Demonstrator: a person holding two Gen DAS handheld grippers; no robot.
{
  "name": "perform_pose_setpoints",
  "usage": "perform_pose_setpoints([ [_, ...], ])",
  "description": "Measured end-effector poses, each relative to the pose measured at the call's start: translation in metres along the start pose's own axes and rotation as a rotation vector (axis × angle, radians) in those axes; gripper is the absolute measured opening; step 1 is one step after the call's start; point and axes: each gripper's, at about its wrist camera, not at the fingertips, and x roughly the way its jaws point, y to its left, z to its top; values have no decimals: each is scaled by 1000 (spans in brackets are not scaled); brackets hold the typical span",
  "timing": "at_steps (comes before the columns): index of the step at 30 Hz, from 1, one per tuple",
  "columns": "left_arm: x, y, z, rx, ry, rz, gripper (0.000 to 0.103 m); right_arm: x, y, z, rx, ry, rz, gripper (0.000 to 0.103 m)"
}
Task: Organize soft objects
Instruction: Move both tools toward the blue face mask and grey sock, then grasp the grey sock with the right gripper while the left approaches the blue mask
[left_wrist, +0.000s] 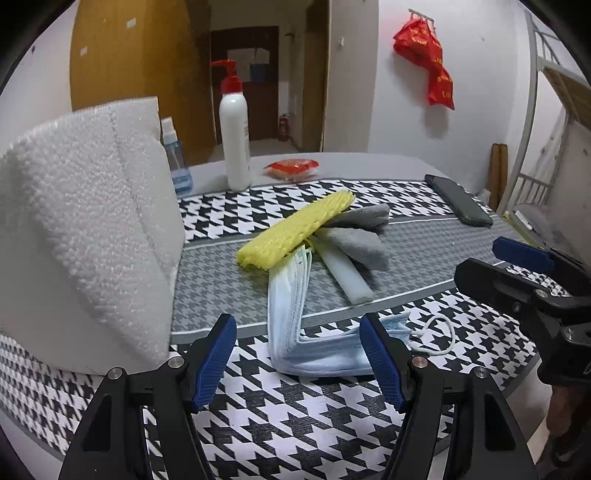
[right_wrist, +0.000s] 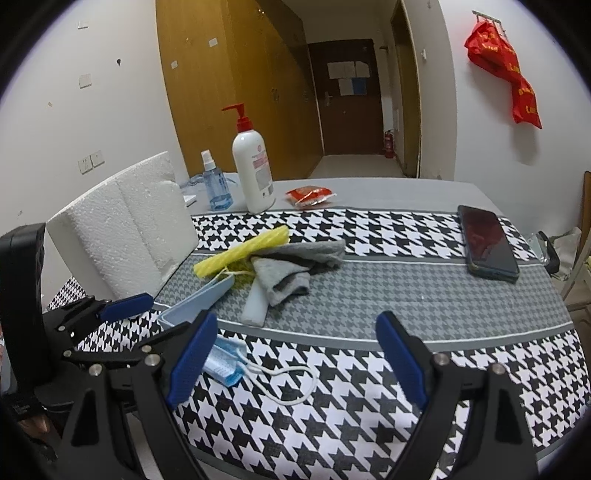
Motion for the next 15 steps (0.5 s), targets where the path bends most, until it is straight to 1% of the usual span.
perform_pose_setpoints([
  [10, 12, -2, -4, 7, 34, -6, 71, 22, 7, 13, -28, 68, 18, 90],
  [15, 15, 0, -5, 10, 41, 22, 71, 35, 10, 20, -39, 103, 22, 90],
])
